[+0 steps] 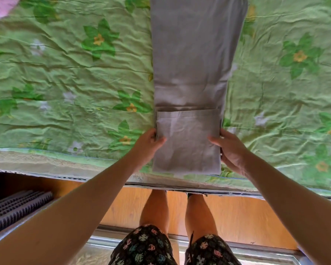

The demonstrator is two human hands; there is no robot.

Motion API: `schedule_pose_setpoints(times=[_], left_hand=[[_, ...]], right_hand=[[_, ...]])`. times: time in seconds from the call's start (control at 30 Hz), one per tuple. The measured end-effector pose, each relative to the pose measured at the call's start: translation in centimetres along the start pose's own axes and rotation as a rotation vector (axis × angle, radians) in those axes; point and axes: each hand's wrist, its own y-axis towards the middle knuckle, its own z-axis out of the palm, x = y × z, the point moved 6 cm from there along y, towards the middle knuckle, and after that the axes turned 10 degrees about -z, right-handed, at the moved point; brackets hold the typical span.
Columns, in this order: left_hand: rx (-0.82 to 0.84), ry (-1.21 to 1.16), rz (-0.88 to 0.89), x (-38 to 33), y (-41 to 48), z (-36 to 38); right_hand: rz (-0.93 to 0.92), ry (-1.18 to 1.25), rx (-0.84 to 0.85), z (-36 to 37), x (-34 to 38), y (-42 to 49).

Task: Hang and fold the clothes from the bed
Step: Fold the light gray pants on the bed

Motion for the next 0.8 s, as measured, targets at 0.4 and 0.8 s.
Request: schedule_pose_setpoints(times=[0.4, 0.8], left_hand=[[0.022, -0.292, -0.004, -15.8, 5.9, -5.5], [0.006, 0.043, 0.074, -4.7, 2.6, -3.7]], right_hand=[[-0.176, -0.055, 0.054, -0.4, 15.7, 5.9], [-0.320, -0.328, 0.118, -0.3, 8.5, 2.7]])
